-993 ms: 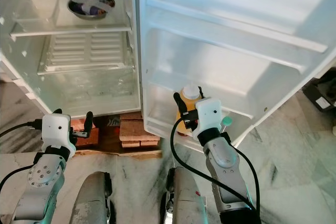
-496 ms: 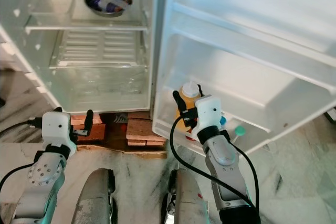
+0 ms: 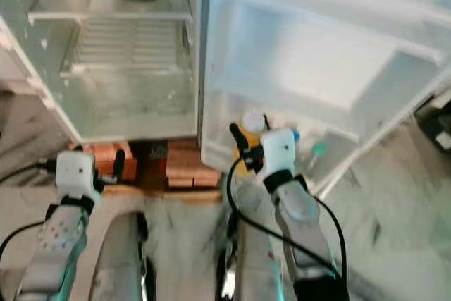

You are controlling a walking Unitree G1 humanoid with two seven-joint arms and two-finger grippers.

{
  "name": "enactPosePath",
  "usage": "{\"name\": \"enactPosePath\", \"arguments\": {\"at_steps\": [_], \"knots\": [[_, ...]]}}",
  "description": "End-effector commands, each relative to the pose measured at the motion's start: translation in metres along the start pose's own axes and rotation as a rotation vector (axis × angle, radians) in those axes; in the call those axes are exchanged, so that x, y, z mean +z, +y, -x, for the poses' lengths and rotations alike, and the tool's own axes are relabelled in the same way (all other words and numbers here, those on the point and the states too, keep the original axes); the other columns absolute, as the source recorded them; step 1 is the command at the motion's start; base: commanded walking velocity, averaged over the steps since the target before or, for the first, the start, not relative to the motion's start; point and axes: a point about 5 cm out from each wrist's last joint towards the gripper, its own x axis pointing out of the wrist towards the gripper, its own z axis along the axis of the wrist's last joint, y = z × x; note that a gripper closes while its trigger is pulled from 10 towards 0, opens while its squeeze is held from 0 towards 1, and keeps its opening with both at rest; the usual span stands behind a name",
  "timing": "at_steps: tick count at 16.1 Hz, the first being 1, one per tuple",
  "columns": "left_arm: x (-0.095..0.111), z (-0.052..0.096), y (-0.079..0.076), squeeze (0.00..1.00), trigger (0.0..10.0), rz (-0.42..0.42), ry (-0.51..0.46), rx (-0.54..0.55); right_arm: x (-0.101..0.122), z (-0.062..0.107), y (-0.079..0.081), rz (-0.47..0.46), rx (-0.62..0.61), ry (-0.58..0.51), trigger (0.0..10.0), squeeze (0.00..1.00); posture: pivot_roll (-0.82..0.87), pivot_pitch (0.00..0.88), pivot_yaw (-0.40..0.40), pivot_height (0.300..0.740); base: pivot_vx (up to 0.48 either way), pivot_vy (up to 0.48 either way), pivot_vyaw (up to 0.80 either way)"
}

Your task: Restocking fridge

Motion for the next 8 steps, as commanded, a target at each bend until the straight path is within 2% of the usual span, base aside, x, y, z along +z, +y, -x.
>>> {"name": "enactPosePath", "arguments": {"at_steps": [1,6,8], "knots": [[0.0,0.002,-0.002,0.0,10.0,-0.002,0.003,-0.001,-0.001,0.002,0.002,0.008,0.02,-0.002,10.0,0.0,0.1,0.17,-0.088,0.543,0.0,0.0,0.0],[0.001,0.006,0.001,0.0,10.0,-0.004,0.006,0.007,-0.002,-0.014,0.013,0.005,0.093,-0.024,10.0,0.0,0.12,0.193,-0.075,0.543,0.0,0.0,0.0],[0.001,0.008,0.001,0.0,10.0,-0.006,0.008,0.005,-0.01,-0.019,0.017,0.013,0.117,-0.01,10.0,0.0,0.13,0.202,-0.076,0.523,0.0,0.0,0.0]]}}
